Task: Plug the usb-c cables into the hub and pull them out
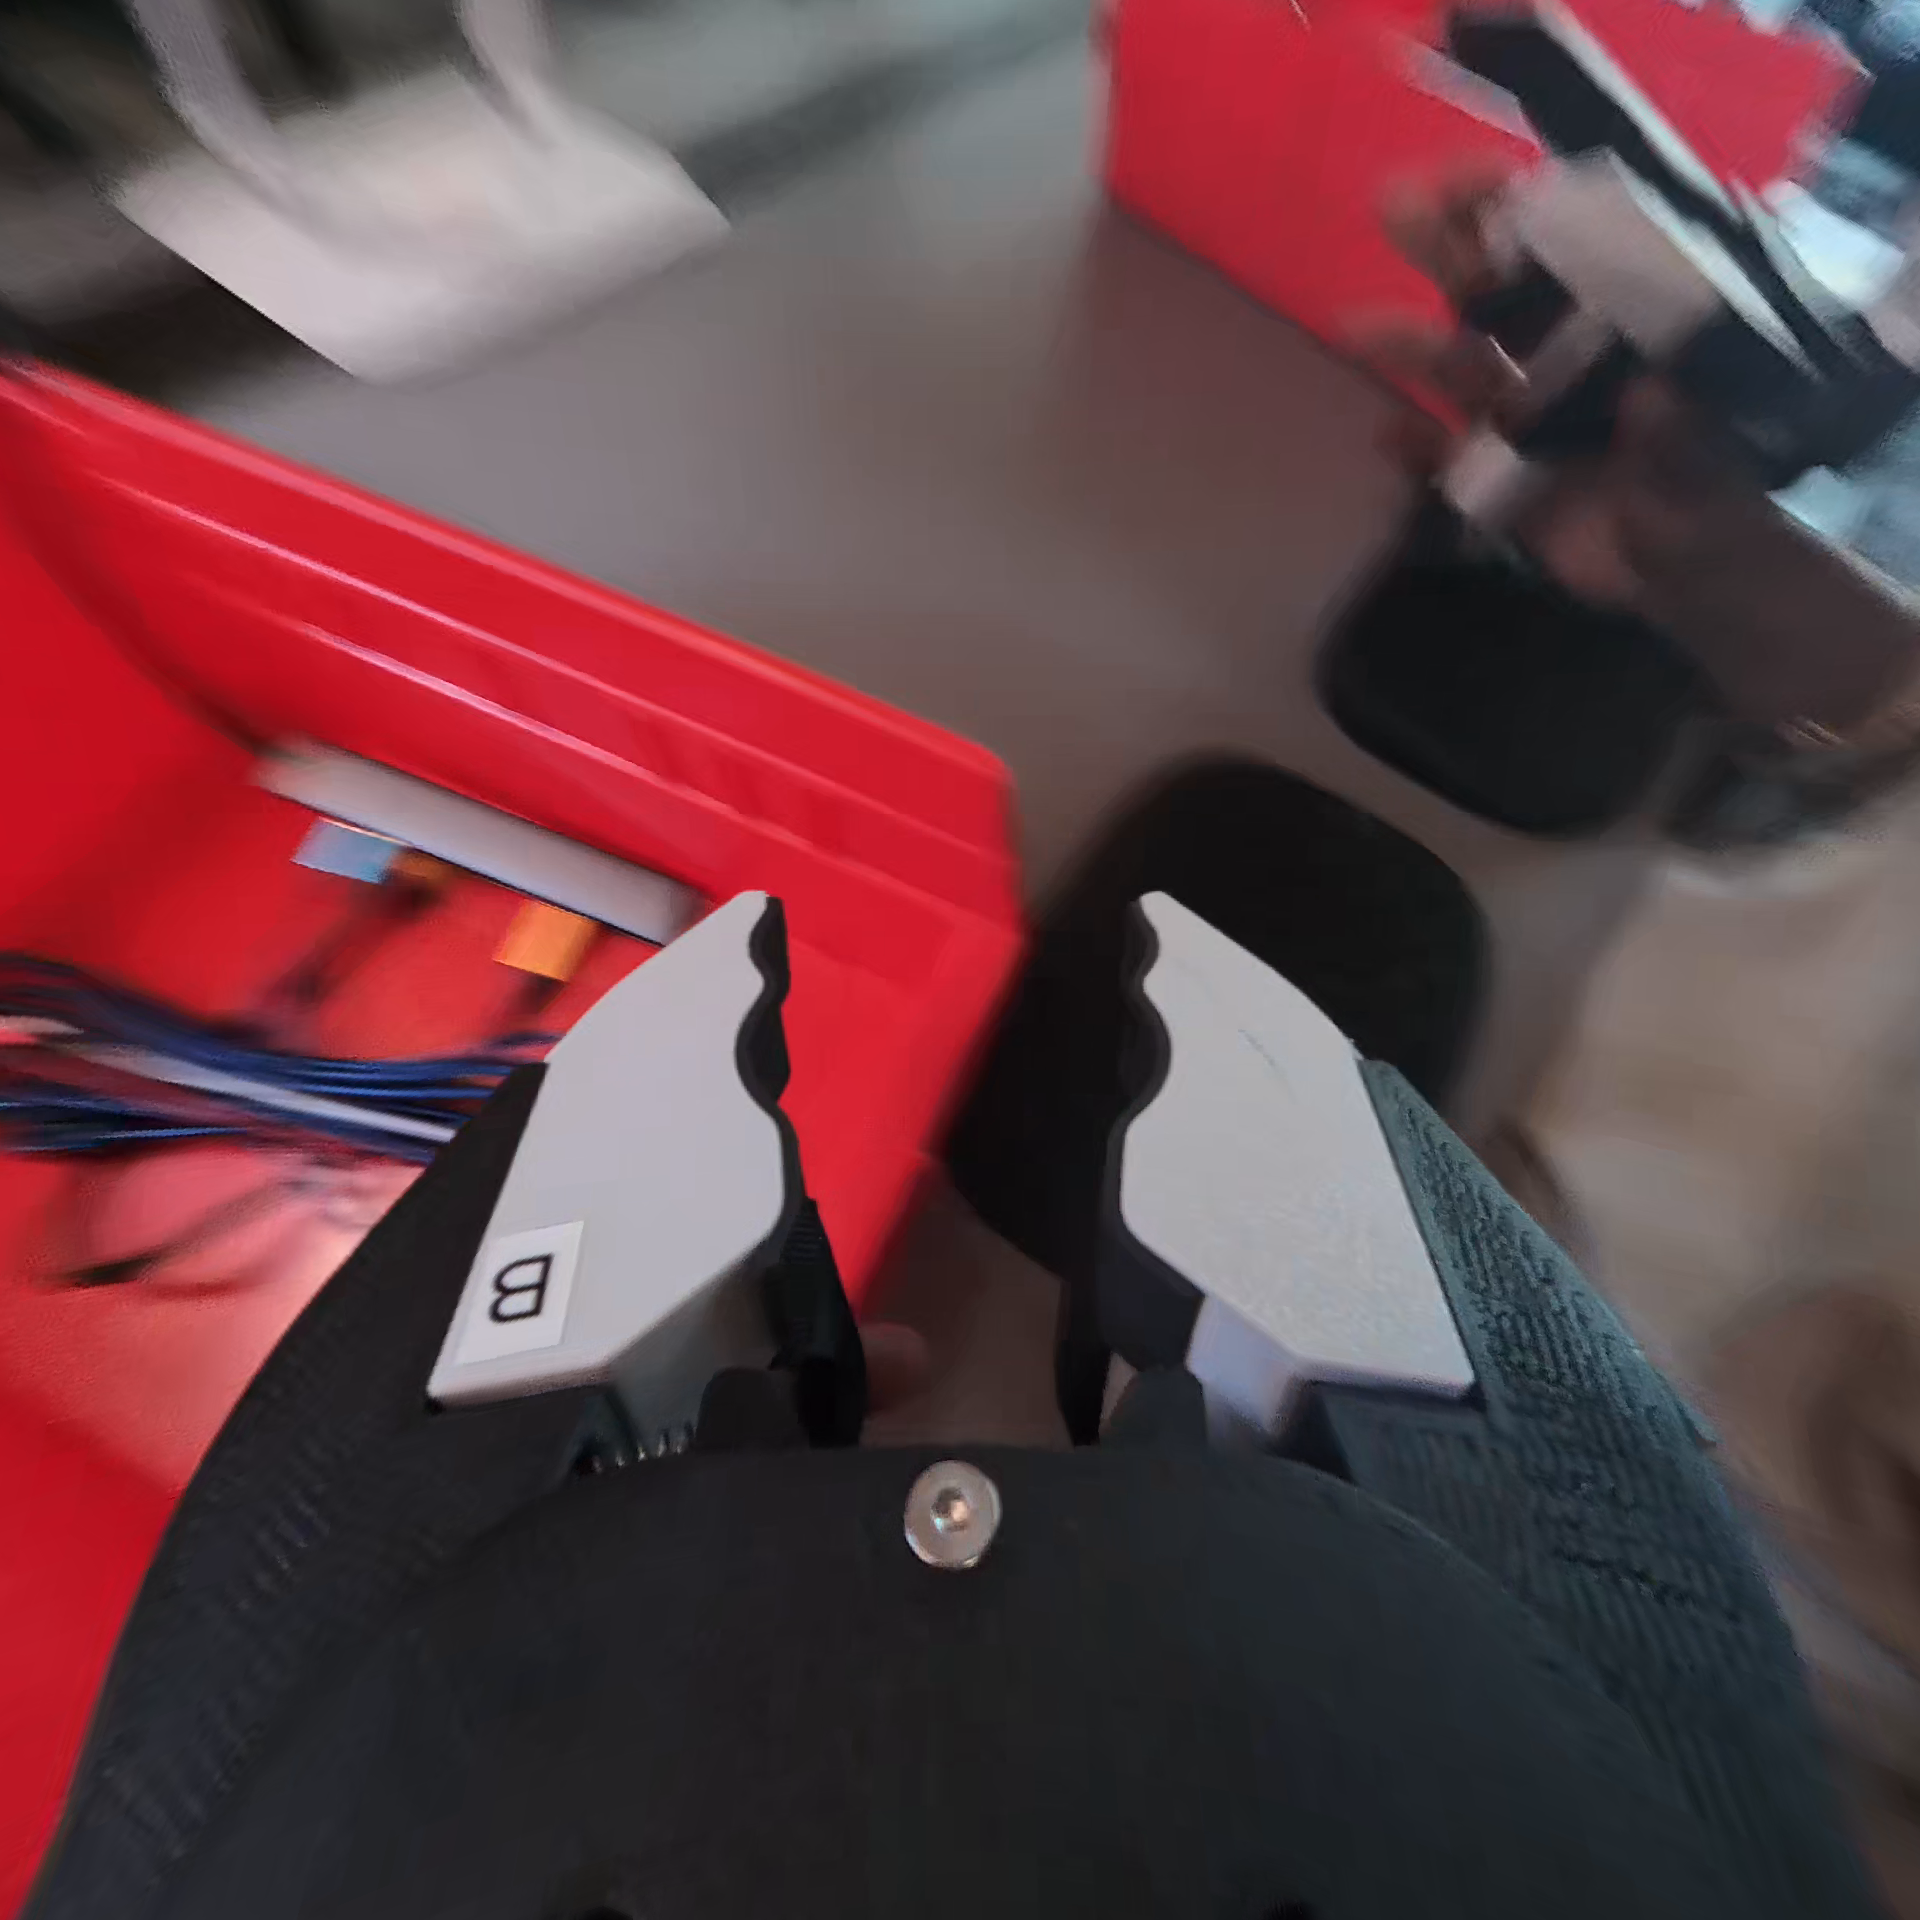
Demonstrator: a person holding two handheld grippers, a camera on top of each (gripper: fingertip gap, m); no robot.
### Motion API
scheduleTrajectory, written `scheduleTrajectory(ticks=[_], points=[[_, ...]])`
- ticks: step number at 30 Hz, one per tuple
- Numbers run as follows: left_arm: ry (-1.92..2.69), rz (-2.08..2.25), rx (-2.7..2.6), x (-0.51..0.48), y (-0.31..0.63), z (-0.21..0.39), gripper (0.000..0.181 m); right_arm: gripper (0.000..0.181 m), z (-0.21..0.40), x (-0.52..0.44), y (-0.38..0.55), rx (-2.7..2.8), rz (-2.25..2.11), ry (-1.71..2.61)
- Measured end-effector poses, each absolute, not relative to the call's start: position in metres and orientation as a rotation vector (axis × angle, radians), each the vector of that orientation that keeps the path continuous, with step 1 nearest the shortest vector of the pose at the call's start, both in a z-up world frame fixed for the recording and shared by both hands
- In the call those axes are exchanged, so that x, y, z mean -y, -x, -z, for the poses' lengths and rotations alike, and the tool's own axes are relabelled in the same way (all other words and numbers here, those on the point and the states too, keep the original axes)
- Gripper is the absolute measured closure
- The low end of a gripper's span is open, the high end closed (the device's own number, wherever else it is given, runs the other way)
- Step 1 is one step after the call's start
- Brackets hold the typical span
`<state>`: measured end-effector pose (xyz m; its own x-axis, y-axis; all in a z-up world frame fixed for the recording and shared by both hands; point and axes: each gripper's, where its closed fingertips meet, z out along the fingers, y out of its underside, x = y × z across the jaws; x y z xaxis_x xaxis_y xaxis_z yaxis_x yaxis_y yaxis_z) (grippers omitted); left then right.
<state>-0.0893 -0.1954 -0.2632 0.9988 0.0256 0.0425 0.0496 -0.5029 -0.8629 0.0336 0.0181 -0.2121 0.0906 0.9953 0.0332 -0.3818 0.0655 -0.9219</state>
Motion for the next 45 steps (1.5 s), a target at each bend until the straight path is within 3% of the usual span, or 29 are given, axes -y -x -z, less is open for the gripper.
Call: scheduleTrajectory(ticks=[5, 11, 18, 20, 21, 22, 25, 32, 45], points=[[2.009, -0.239, 0.198, 0.186, 0.142, 0.244, 0.106, 0.078, 0.213, -0.016, -0.033, 0.896, -1.258, 0.908], [2.505, -0.329, 0.523, 0.195, 0.197, 0.312, 0.102, 0.078, 0.213, -0.012, -0.033, 0.912, -1.239, 0.892], [2.67, -0.179, 0.845, 0.217, 0.236, 0.355, 0.101, 0.079, 0.212, -0.012, -0.033, 0.914, -1.241, 0.886], [2.667, -0.131, 0.9, 0.219, 0.244, 0.369, 0.109, 0.079, 0.213, -0.012, -0.033, 0.915, -1.24, 0.889], [2.655, -0.144, 0.882, 0.22, 0.246, 0.368, 0.119, 0.079, 0.213, -0.012, -0.033, 0.916, -1.239, 0.889], [2.648, -0.147, 0.862, 0.221, 0.246, 0.366, 0.142, 0.08, 0.213, -0.012, -0.033, 0.916, -1.237, 0.889], [2.618, -0.171, 0.782, 0.22, 0.244, 0.364, 0.158, 0.08, 0.213, -0.011, -0.032, 0.922, -1.234, 0.888], [2.248, -0.54, 0.496, 0.205, 0.242, 0.281, 0.167, 0.083, 0.214, -0.01, -0.031, 0.934, -1.226, 0.888], [1.527, -0.562, 0.161, 0.2, 0.169, 0.128, 0.169, 0.088, 0.217, -0.004, -0.028, 0.973, -1.203, 0.87]])
